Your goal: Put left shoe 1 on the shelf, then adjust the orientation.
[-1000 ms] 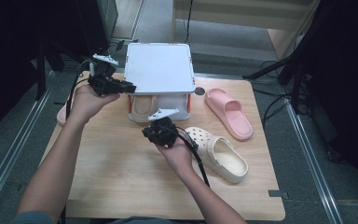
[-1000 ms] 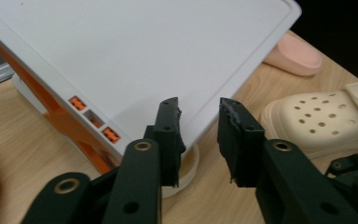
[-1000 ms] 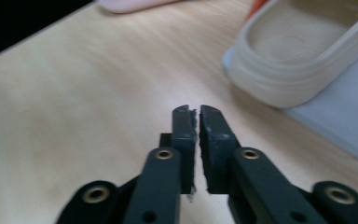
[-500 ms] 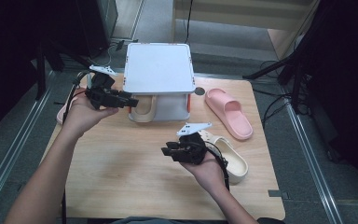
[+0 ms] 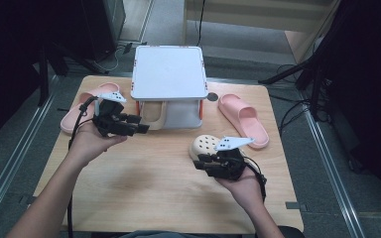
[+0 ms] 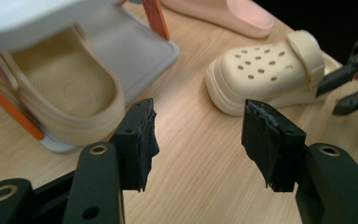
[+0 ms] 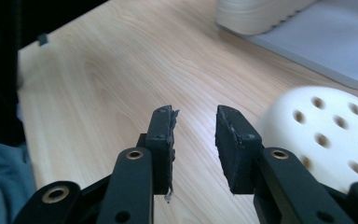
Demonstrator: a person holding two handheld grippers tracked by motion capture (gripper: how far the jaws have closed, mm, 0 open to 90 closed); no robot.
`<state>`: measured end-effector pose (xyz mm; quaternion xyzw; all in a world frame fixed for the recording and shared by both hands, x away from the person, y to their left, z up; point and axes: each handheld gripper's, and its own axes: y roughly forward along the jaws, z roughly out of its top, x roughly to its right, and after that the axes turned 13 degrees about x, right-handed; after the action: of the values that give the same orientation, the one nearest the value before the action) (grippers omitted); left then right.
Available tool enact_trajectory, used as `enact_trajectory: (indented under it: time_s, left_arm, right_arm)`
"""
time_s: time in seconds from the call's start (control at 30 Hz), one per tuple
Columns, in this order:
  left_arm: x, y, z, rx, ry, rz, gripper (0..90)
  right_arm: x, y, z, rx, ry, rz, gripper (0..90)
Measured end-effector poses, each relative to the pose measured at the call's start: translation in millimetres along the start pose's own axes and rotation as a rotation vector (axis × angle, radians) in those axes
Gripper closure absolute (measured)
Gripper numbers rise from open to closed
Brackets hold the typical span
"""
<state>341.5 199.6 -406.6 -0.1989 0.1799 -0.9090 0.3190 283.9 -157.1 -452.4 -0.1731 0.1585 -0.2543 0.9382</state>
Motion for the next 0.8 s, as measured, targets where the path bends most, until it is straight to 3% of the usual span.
enact_trajectory:
  time_s: [0.23,0.47,0.63,0.8]
  left_arm:
    - [4.6,5.1,-21.3,-0.018,-0.009,-0.022,45.9]
    - [8.5,18.3,-30.1,-0.058,0.005,-0.042,63.2]
    - [8.5,22.6,-28.9,-0.034,0.006,-0.070,80.3]
    - [7.1,25.0,-29.2,-0.024,0.001,-0.085,83.7]
  right_arm:
    - [5.6,-25.1,-9.4,0.012,0.011,-0.060,66.4]
    - [10.0,-51.8,-16.8,0.026,0.020,-0.139,66.1]
    - [16.9,-66.0,-21.9,0.030,0.047,-0.193,64.4]
    - [26.5,-70.0,-29.0,0.002,0.073,-0.229,63.9]
